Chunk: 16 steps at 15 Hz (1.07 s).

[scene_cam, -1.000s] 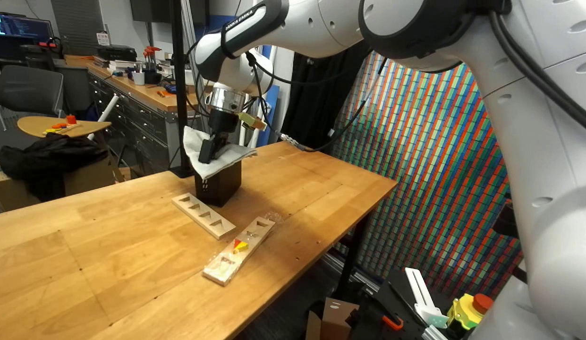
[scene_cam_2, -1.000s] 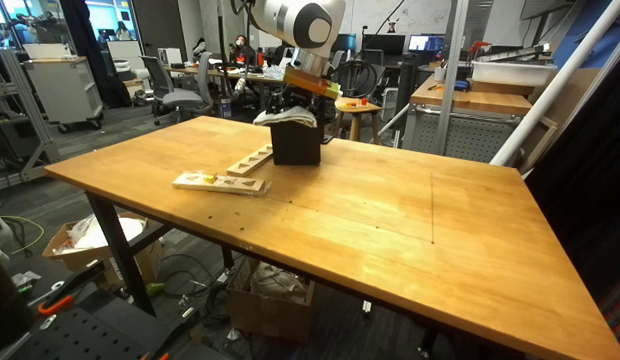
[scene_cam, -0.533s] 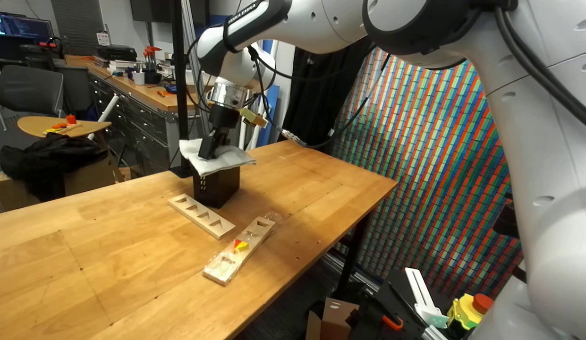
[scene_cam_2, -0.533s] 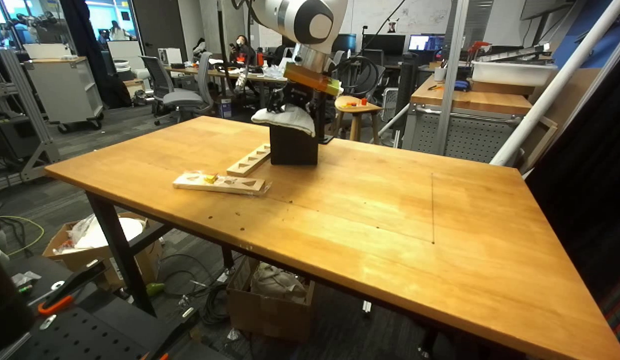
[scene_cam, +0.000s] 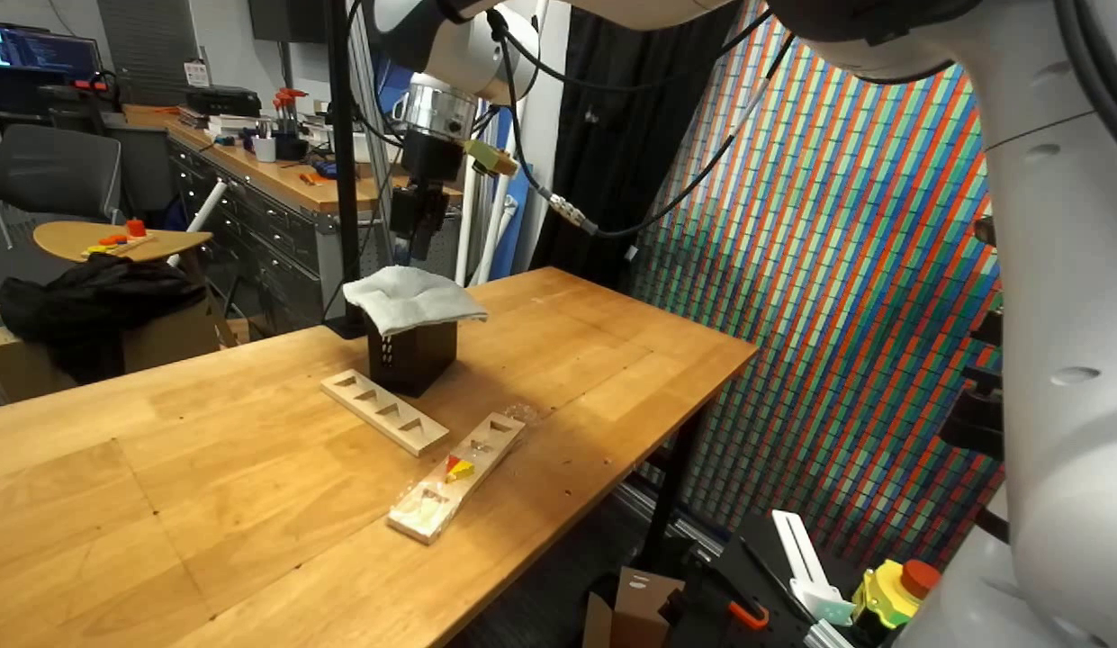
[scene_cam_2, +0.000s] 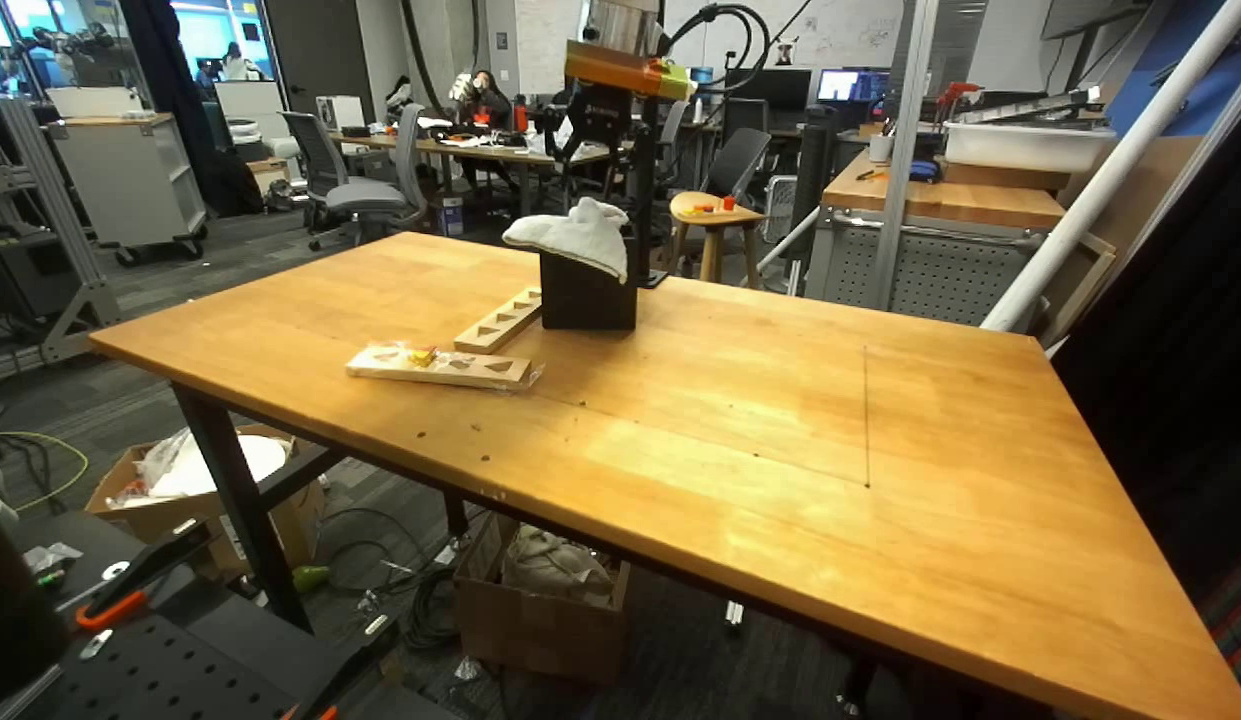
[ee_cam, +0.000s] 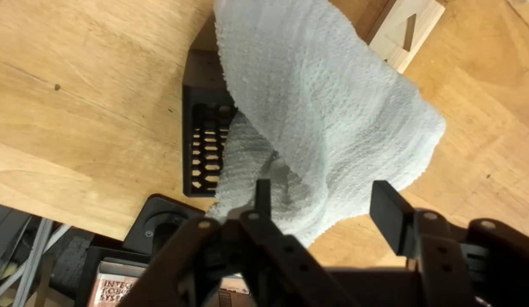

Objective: Put the towel inside the black box

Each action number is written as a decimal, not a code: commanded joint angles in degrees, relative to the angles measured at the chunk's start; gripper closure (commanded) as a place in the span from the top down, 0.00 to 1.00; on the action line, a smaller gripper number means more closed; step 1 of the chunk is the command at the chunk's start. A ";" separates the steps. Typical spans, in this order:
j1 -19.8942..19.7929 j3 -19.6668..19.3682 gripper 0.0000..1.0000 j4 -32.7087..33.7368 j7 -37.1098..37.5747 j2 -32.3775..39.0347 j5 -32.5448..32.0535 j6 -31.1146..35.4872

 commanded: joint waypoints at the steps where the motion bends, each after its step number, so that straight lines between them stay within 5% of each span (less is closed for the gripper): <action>1: 1.57 -1.14 0.96 -2.89 1.08 -4.17 -1.70 -0.35; 2: 1.77 -1.19 0.53 -3.28 1.14 -4.57 -1.81 -0.02; 4: 2.16 -1.30 0.57 -4.06 1.23 -5.21 -2.25 0.37; 12: 3.12 -1.25 0.00 -4.73 1.32 -4.72 -2.85 0.91; 16: 3.21 -1.35 0.00 -4.17 0.98 -3.99 -3.52 1.29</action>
